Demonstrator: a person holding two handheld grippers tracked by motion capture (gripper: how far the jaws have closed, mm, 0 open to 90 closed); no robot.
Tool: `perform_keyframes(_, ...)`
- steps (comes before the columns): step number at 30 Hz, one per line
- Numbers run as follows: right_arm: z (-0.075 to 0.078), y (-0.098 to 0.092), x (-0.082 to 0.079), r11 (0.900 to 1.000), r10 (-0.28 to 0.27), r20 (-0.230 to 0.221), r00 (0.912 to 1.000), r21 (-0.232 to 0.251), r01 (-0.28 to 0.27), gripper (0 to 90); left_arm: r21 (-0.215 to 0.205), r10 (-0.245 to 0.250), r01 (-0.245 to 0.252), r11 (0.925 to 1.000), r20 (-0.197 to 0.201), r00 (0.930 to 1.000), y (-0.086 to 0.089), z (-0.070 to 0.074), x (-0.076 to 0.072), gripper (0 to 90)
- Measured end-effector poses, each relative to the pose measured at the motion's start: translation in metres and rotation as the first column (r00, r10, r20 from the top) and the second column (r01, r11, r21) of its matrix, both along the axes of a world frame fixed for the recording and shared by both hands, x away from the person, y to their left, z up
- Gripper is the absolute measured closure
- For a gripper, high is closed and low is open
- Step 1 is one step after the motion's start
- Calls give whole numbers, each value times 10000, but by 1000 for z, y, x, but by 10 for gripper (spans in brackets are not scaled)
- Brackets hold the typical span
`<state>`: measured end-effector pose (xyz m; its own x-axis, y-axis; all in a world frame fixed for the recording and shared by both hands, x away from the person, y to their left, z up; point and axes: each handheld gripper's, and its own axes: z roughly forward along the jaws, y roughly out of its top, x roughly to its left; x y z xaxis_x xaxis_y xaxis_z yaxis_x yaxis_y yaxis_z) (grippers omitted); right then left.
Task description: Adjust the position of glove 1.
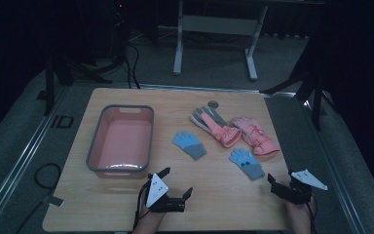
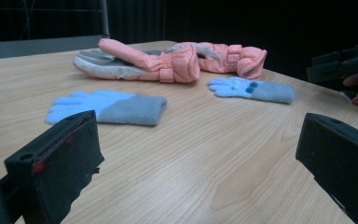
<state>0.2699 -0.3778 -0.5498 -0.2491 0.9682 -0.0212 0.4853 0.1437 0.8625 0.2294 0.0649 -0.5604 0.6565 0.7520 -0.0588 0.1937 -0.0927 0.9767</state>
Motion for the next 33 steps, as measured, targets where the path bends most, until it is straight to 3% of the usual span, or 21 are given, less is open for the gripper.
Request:
perform_keyframes(4,1,-1,-1,10000,-14,-192,9998,-10,14,125,-33,-1,1,10000,-40,10000,0,0,0,0)
perform_keyframes(6,3,-2,-2,9999,-106,-556,9984,-2,107,115,-15,-2,2,10000,-9,10000,0,0,0,1)
perform_keyframes(9,9,-5,0,9995,-289,-752,9967,-115,281,115,-8,-2,2,10000,-26,10000,0,0,0,1)
perform_keyframes(10,12,-6,1,9994,-320,-829,9960,-152,309,115,-38,3,-3,10000,-31,10000,0,0,0,1)
perform_keyframes(13,27,-6,1,9978,-486,-250,9985,-471,474,127,-88,-7,7,10000,-49,10000,1,0,0,1)
perform_keyframes(15,38,-5,4,9988,-327,-543,9980,-385,306,130,-63,-24,24,10000,-36,10000,0,0,0,1)
perform_keyframes(18,53,-2,8,9998,-184,-590,9981,-4,184,135,-30,-43,43,10000,18,10000,0,0,0,1)
perform_keyframes(21,67,6,15,9998,-160,-626,9979,58,164,137,-79,-46,46,10000,-2,10000,0,0,0,1)
perform_keyframes(25,85,22,20,9975,691,-491,9964,175,-683,114,-94,-24,24,10000,5,10000,0,0,0,1)
perform_keyframes(30,101,40,29,9885,1509,-485,9874,161,-1502,112,-129,-39,39,9999,-1,10000,1,0,0,1)
perform_keyframes(33,108,50,35,9784,2066,-559,9768,82,-2064,121,-171,-64,63,9998,-8,10000,1,0,0,1)
